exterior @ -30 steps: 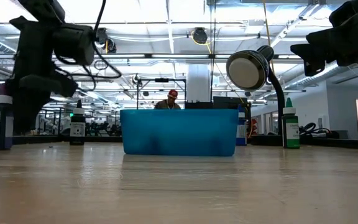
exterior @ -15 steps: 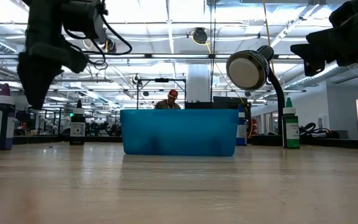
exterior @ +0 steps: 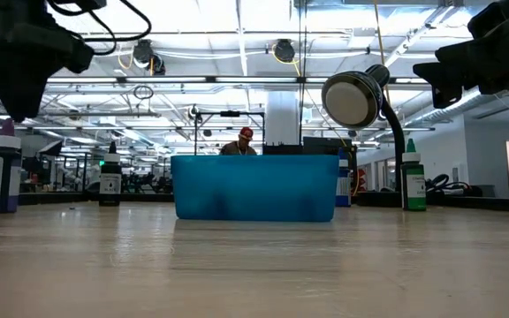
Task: Pick & Place food coloring
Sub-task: Put the small purple food coloring bottle into the blue bin
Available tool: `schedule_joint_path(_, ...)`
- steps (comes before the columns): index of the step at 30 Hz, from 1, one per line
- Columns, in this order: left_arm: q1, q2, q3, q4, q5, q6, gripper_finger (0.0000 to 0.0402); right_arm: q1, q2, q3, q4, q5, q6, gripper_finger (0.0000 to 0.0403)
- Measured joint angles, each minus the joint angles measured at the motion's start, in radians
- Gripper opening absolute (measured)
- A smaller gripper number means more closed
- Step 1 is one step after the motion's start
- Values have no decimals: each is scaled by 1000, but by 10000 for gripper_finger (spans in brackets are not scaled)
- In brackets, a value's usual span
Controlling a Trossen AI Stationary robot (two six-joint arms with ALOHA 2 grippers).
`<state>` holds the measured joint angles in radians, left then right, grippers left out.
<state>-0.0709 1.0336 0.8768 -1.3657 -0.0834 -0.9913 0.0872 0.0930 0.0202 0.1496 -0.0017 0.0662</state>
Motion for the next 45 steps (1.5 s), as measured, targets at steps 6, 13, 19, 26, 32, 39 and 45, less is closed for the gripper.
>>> schedule_joint_path(6,-21,0,-58,1,22,-75,246,0,0,0,0,0,0,165)
schedule_joint_path(13,-43,5,-100,104,38,-82,228,0,0,0,-1,0,0,166)
schedule_joint_path(19,-43,7,-101,113,34,-97,185,0,0,0,-2,0,0,167)
schedule_joint_path(26,-43,7,-101,112,22,-112,156,0,0,0,-3,0,0,165)
schedule_joint_path(32,-33,7,-101,103,10,-121,152,0,0,0,-3,0,0,163)
schedule_joint_path(39,-15,7,-101,59,9,-164,152,0,0,0,-3,0,0,165)
schedule_joint_path(45,-14,7,-101,65,30,-165,152,0,0,0,-3,0,0,165)
